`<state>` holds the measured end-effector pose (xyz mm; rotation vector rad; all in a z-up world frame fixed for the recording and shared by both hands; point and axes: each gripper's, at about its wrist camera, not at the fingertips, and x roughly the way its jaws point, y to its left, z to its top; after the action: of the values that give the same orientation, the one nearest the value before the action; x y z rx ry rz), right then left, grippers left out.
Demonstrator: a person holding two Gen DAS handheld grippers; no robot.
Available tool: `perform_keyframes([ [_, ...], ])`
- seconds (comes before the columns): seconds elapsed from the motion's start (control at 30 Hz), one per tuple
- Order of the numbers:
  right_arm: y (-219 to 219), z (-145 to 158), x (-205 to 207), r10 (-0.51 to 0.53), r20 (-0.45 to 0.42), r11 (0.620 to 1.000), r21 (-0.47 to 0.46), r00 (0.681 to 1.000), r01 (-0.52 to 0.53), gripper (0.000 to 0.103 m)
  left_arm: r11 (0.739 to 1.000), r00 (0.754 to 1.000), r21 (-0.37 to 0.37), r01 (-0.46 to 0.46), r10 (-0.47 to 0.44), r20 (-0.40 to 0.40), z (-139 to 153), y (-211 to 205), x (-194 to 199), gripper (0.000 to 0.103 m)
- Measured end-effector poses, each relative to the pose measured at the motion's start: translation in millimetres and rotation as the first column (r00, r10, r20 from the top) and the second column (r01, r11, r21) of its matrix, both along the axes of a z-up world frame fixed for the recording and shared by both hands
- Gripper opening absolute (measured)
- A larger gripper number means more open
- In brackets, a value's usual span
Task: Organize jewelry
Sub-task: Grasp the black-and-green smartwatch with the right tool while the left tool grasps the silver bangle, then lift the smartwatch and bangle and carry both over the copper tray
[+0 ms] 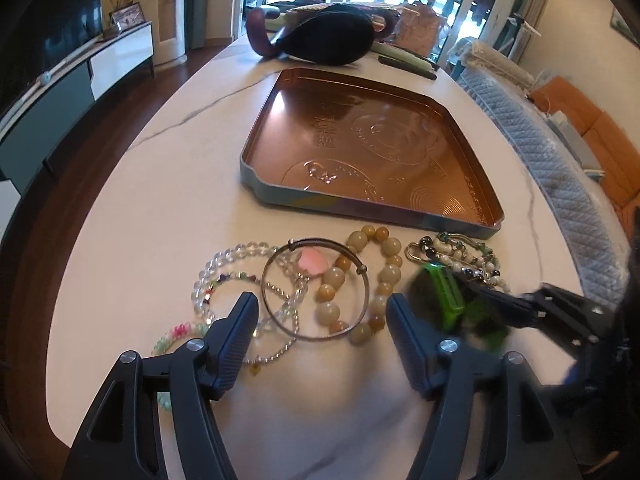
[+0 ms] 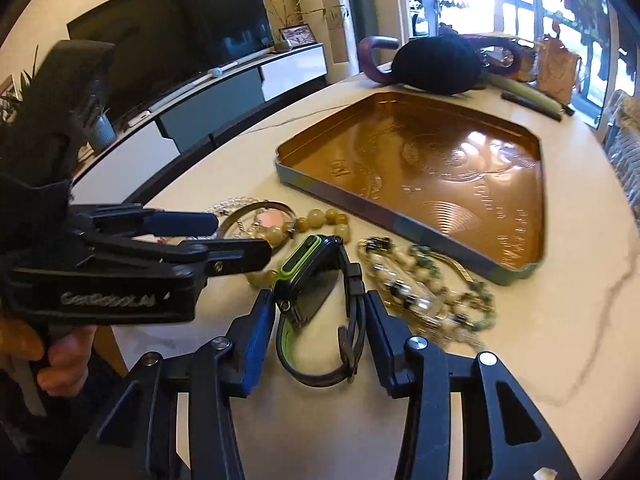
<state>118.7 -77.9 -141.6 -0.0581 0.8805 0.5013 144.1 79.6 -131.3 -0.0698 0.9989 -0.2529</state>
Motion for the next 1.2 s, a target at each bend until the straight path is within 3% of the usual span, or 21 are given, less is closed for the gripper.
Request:
perform_keyframes([
  [0.13, -21, 1, -7, -0.055, -0.005, 0.998, -0.018, 0.998, 0.055, 0.042, 1.0, 1.0, 0.01, -0.013, 0.013, 0.011, -5, -2, 7, 0.079],
  [0.3, -27, -5, -6, -0.067, -0.036, 0.998, -0.013, 0.997, 0.067, 0.045, 1.0, 1.0, 0.009, -0.012, 0.012, 0.02, -12, -4, 11, 0.082],
  [0.33, -26, -5, -6, -0.075, -0.028, 0.997, -0.024, 0.997, 0.075, 0.049, 1.0, 1.0, 0.004, -0.008, 0.008, 0.02, -12, -3, 12, 0.081],
  [0.43, -24, -7, -5, -0.087, -0.034, 0.996, -0.007, 0.996, 0.087, 0.054, 0.999, 0.999, -0.02, -0.029, 0.03, 0.025, -9, 1, 14, 0.061],
  [0.57, -18, -7, -2, -0.083, -0.022, 0.997, -0.006, 0.996, 0.083, 0.054, 0.997, 0.998, -0.044, -0.056, 0.057, 0.021, -7, 7, 15, 0.061],
  [0.8, 4, -15, -3, -0.064, 0.025, 0.988, -0.141, 0.998, 0.067, 0.054, 0.999, 0.999, -0.036, -0.022, 0.023, 0.04, 0, 3, 7, 0.061],
  [0.87, 2, -14, -4, -0.07, 0.031, 0.989, -0.13, 0.997, 0.074, 0.043, 0.999, 0.999, -0.035, -0.006, 0.007, 0.042, 1, 0, 4, 0.061],
  [1.03, -11, -6, -8, -0.104, -0.011, 0.993, -0.059, 0.994, 0.104, 0.042, 1.0, 0.997, -0.002, 0.019, -0.019, 0.072, 7, -7, -6, 0.061],
  [1.2, -19, 15, -19, -0.153, 0.077, 0.983, -0.09, 0.985, 0.16, 0.042, 0.999, 0.993, 0.017, 0.033, -0.035, 0.113, 19, -15, -17, 0.061],
])
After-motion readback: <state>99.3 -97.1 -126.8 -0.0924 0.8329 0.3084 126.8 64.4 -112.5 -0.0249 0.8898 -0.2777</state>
